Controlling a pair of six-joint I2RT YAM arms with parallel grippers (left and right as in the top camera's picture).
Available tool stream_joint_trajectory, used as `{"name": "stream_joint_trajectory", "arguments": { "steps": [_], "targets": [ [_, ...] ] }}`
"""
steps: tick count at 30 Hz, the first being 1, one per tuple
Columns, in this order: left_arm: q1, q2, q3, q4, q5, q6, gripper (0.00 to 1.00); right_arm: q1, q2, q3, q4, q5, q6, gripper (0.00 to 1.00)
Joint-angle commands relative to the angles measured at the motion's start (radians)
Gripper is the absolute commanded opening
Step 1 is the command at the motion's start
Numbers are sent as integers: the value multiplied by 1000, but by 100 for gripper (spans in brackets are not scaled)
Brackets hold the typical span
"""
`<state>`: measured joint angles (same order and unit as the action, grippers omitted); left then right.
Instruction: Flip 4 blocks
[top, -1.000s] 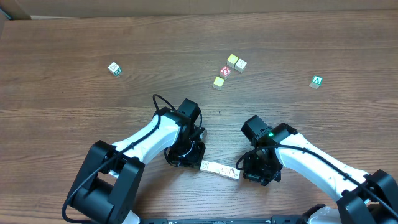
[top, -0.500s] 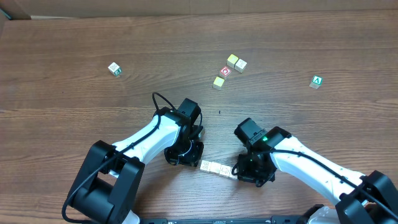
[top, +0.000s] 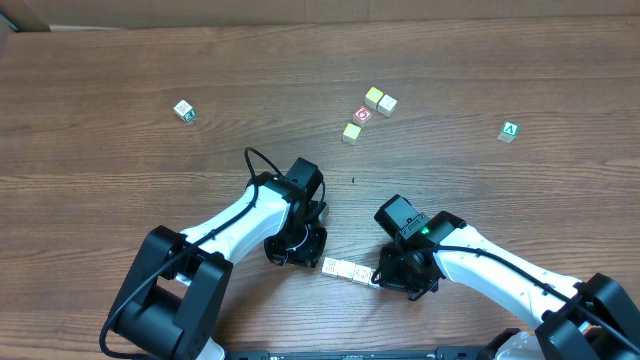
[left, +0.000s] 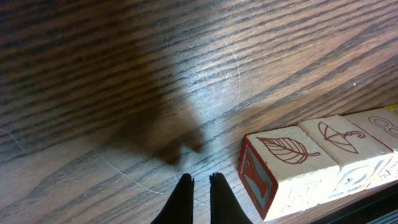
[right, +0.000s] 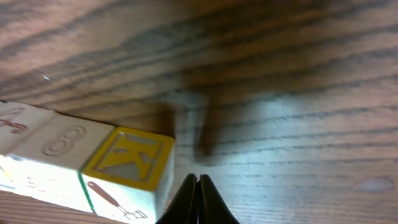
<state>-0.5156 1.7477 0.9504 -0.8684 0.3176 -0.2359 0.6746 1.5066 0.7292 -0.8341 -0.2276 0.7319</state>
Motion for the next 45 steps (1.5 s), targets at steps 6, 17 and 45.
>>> {"name": "stream_joint_trajectory", "arguments": {
  "steps": [6,17,45],
  "targets": [
    [-2,6,-7,1,-6,-3,4,2,-1,-6,30,18,25,4],
    [-2,6,-7,2,-7,0,4,5,-1,-6,26,6,40,4],
    [-8,6,-7,18,-13,121,4,5,-1,-42,75,-48,84,4]
  ]
}}
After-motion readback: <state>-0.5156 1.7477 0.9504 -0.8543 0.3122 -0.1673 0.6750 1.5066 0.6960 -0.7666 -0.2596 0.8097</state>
